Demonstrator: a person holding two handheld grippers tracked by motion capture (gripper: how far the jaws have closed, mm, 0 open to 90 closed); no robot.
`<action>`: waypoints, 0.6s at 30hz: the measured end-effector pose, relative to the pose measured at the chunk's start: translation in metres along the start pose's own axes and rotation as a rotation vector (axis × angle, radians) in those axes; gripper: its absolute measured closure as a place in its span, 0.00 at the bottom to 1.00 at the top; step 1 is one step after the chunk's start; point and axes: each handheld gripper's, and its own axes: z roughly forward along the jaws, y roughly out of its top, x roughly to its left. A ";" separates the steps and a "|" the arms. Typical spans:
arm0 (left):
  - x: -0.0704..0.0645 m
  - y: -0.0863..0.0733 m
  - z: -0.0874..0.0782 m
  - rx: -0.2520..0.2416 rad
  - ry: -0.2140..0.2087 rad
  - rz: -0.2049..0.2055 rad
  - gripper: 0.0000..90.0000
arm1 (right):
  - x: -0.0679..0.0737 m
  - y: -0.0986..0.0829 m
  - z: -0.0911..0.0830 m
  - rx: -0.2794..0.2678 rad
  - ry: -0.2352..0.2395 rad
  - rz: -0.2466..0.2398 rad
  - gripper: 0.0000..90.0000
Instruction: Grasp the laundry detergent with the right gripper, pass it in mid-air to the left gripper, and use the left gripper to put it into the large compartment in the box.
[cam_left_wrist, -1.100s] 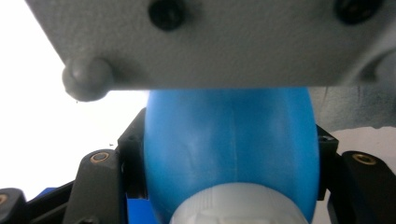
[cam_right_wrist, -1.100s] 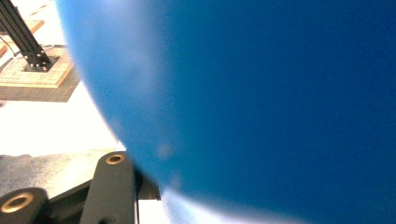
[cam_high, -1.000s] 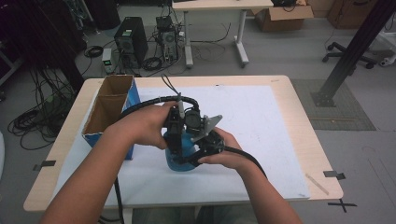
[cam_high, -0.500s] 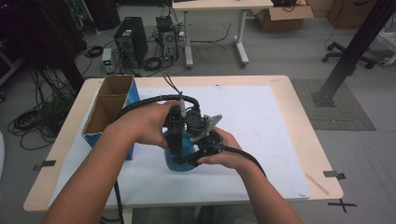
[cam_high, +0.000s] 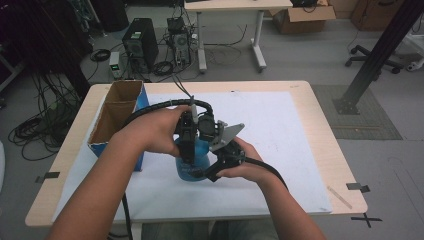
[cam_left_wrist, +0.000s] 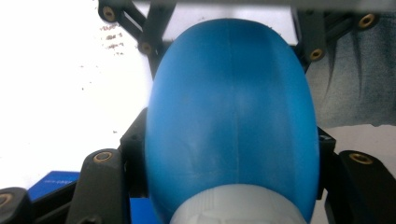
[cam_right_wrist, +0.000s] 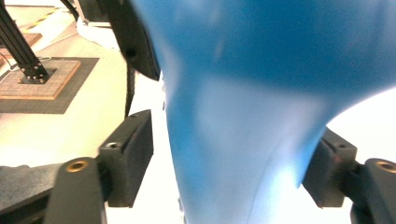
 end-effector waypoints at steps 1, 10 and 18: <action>0.000 0.000 -0.001 0.004 -0.002 0.001 0.43 | 0.000 -0.001 -0.001 0.000 -0.003 0.009 0.25; 0.006 0.001 -0.003 0.005 -0.019 -0.050 0.43 | -0.002 -0.002 -0.010 -0.001 -0.024 0.007 0.11; 0.013 -0.003 -0.007 0.017 -0.041 -0.113 0.43 | -0.002 -0.004 -0.029 0.009 -0.012 0.017 0.01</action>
